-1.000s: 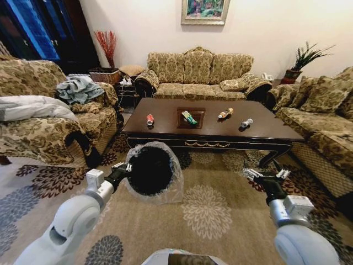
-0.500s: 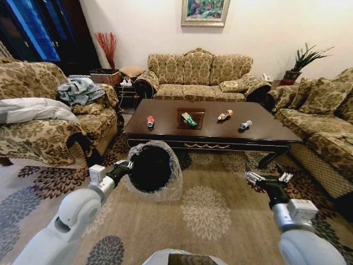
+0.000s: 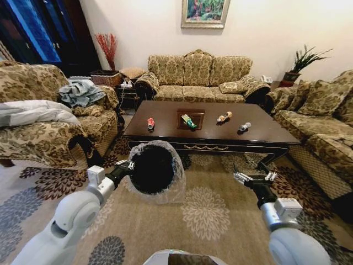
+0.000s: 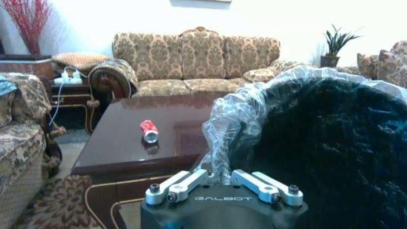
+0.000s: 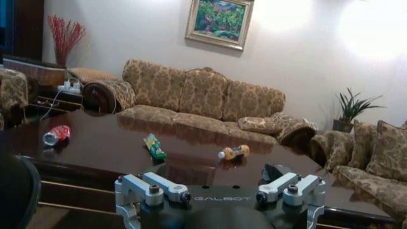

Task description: Move to the front of the table and place the trash on the table into the trash bin.

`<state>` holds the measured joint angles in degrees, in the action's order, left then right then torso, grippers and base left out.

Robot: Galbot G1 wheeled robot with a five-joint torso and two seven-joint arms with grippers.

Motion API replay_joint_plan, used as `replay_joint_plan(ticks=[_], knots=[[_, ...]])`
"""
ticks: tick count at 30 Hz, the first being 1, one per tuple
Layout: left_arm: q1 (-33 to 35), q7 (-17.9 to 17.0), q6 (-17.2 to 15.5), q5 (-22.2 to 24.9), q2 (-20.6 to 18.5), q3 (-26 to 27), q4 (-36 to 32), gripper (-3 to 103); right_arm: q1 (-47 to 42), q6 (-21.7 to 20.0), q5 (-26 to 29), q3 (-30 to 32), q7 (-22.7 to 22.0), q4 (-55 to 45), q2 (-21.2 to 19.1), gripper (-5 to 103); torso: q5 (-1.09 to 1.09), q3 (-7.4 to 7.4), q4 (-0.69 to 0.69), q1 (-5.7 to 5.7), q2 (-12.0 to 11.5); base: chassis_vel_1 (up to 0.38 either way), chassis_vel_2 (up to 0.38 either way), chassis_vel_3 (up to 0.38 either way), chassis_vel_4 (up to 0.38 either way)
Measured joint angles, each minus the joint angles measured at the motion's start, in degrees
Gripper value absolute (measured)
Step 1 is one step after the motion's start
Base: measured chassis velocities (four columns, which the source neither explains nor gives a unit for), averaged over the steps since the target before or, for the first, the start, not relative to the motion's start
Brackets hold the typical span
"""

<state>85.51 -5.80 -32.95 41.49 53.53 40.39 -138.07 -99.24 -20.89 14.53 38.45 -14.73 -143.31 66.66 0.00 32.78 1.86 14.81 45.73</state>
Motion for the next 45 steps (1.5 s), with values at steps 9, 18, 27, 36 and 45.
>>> replay_joint_plan(ticks=[9, 18, 27, 36, 45], knots=[[2.67, 0.29, 0.75, 0.19, 0.32, 2.26, -1.18, 2, 3.15, -0.21, 0.06, -2.75, -0.83, 0.02, -0.59, 100, 0.0, 1.33, 0.0, 1.03, 2.36, 0.0, 0.0, 0.0, 0.0], [3.28, 0.16, 0.66, 1.21, 0.48, 3.37, -2.12, 2, 4.16, -0.87, 1.24, -3.15, -0.94, 0.05, -1.47, 100, 0.0, 2.46, 0.0, 1.92, 4.41, 0.0, 0.0, 0.0, 0.0], [2.45, 1.61, 1.39, -2.62, -1.48, 5.32, 4.84, 2, 4.75, 0.07, 4.33, 0.48, 0.07, 0.07, -2.09, 100, -0.02, 3.88, 0.0, 3.04, 6.93, 0.0, 0.0, 0.0, 0.0], [3.46, 5.91, 2.66, 3.19, -1.43, 9.61, 7.33, 2, 5.78, 0.13, 7.69, 0.52, 0.97, 0.07, -3.55, 100, -0.01, 5.09, 0.0, 3.91, 9.05, 0.0, 0.0, 0.0, 0.0], [4.48, 5.93, 4.67, 2.0, -0.34, 10.69, 6.38, 2, 7.74, -0.8, 11.43, 1.57, 3.62, 1.09, -3.64, 100, 0.0, 5.6, 0.0, 4.26, 9.86, 0.0, 0.0, 0.0, 0.0]])
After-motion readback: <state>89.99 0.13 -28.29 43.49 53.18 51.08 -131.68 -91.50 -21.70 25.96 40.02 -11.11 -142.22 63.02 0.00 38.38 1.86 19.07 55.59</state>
